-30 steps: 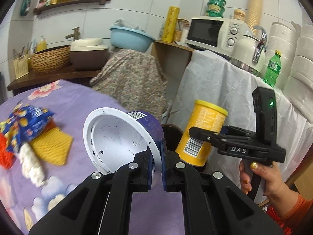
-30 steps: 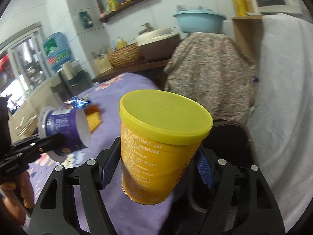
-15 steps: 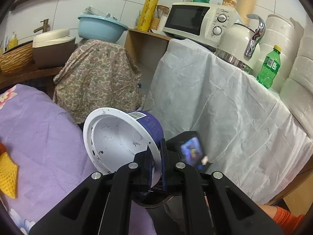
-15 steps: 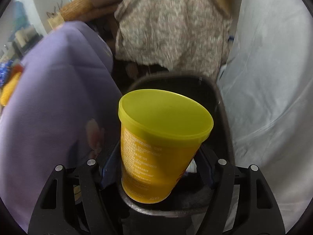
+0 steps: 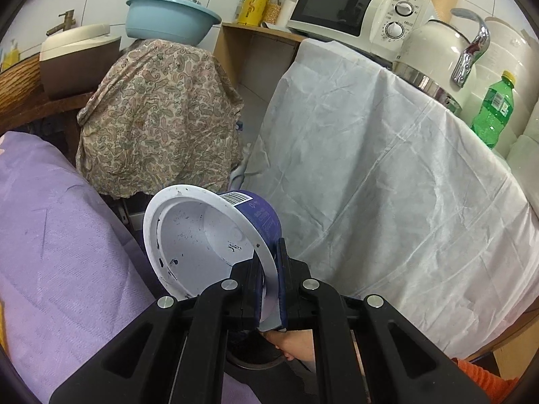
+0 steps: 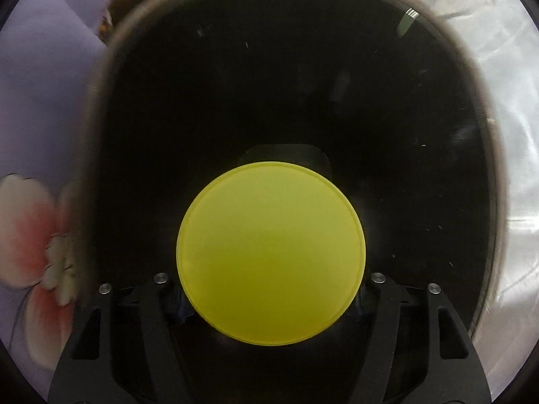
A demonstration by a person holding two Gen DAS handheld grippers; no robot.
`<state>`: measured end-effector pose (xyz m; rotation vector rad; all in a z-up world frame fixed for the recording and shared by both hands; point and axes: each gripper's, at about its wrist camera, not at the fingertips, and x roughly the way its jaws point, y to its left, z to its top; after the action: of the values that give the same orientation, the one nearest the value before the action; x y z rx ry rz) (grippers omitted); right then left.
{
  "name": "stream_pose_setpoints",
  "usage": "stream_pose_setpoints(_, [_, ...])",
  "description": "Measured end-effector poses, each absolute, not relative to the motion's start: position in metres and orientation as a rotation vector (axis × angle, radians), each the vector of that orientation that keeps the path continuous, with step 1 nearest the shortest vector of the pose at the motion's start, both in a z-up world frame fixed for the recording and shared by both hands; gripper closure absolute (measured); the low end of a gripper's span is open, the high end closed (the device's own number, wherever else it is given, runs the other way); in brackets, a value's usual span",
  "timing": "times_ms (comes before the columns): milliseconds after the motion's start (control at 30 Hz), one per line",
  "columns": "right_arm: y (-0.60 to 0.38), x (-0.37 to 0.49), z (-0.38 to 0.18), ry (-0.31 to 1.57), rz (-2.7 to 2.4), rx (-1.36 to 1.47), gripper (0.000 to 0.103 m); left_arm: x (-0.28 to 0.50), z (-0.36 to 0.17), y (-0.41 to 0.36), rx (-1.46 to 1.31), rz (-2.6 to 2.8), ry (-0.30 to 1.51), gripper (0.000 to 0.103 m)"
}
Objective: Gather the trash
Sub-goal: 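Open the right tool to drop the can while the left tool drops the cup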
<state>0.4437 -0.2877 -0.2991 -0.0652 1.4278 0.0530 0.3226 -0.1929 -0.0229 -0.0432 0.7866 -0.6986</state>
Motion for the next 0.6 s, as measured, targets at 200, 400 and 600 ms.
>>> stream_pose_setpoints(200, [-0.283,0.463,-0.331,1.580,0.055,-0.113,0.035,0.331,-0.031,-0.199,-0.035,-0.697,0.811,0.095])
stream_pose_setpoints(400, [-0.294,0.463,-0.320,1.557,0.039,-0.065,0.027,0.339,-0.036,-0.204,-0.036,-0.697,0.833,0.095])
stream_pose_setpoints(600, [-0.314,0.426,-0.268,1.411,0.037,0.048,0.027,0.350,-0.047,-0.215,-0.060,-0.717,0.893,0.095])
